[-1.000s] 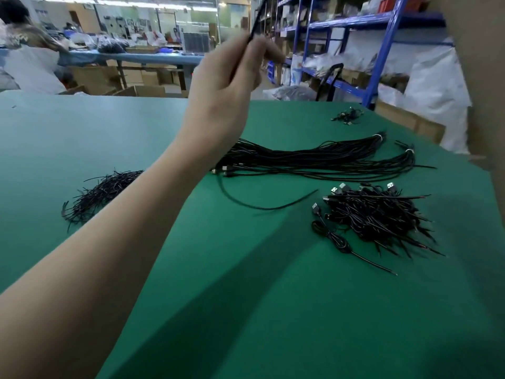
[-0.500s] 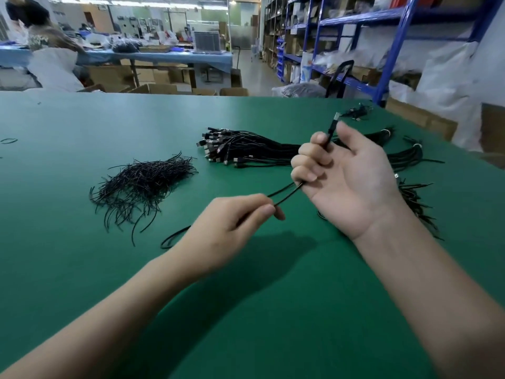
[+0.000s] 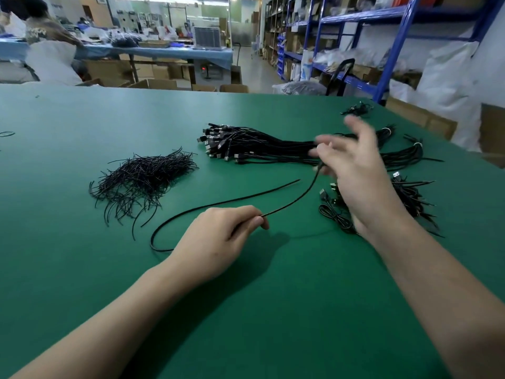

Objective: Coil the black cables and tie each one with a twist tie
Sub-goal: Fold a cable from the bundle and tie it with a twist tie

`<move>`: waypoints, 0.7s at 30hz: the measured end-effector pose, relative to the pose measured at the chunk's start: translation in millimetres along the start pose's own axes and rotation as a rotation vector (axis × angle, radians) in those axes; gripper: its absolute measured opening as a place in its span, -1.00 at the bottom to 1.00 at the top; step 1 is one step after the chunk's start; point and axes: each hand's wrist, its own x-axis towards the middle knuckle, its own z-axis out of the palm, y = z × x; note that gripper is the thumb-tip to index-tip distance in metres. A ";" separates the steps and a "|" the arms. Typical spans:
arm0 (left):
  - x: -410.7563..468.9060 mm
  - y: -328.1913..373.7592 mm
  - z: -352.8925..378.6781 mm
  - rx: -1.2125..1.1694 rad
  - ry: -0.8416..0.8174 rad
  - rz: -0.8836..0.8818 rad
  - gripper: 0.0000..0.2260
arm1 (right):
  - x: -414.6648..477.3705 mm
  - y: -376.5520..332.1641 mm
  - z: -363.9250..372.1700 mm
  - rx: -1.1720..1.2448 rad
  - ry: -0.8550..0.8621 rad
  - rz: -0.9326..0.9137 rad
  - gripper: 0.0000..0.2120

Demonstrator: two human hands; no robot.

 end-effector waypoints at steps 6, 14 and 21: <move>9.4 11.9 -30.3 0.162 0.058 0.150 -0.77 | -13.2 11.8 -1.9 -0.664 -0.539 -0.341 -0.66; 36.6 21.6 -69.4 0.113 0.128 0.262 -0.88 | -25.7 5.0 26.0 0.388 -0.733 0.377 -0.62; 41.2 6.4 -49.4 -0.239 0.222 0.084 -0.85 | -33.1 -7.6 23.2 0.608 -0.903 0.510 -0.67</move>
